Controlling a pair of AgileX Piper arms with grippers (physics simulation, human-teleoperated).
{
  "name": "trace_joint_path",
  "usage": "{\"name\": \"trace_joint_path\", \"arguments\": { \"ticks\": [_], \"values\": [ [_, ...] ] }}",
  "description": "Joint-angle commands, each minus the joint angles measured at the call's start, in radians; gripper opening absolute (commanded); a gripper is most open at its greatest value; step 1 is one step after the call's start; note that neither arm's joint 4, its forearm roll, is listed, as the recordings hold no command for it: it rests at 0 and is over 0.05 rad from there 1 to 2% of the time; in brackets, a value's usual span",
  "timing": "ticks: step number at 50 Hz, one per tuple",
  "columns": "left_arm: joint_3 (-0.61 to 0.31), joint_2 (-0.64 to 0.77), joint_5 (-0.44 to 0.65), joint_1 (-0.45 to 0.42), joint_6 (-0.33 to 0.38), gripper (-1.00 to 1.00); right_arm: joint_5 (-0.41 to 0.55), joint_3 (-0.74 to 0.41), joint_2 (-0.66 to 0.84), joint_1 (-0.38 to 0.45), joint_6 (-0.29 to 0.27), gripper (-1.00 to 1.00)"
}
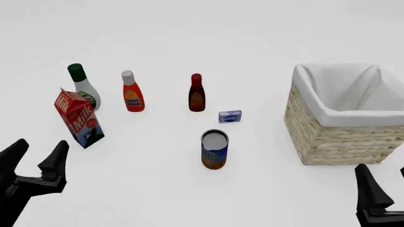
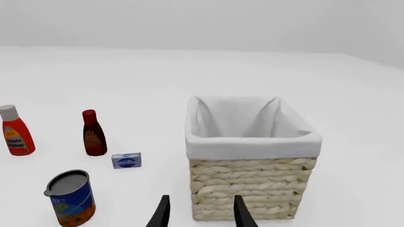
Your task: Pick the ketchup and place it in the basket.
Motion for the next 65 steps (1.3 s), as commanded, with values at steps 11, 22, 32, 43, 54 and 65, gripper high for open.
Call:
{"name": "trace_joint_path", "arguments": {
  "ticks": [11,22,32,43,54,65],
  "values": [
    [-0.135,0.362,-0.169,-0.09,0.066,1.0,-0.01,-0.003,-0.001,-0.01,-0.014,1.0],
    [-0.247,0.451,-0.132,-0.1,0.078,1.0,-0.01,-0.004,-0.001,-0.012,-0.009,1.0],
    [-0.353,0.542,-0.067,-0.125,0.06,1.0,-0.016,-0.005,-0.001,-0.015,-0.007,1.0],
    [-0.495,0.617,0.052,-0.142,0.033,1.0,-0.015,-0.004,-0.001,-0.014,-0.001,1.0],
    [-0.608,0.684,0.143,-0.133,0.042,1.0,-0.012,-0.005,-0.001,-0.014,-0.002,1.0],
    [-0.691,0.759,0.16,-0.099,0.055,1.0,-0.003,-0.002,-0.001,-0.01,-0.002,1.0]
  ]
}}
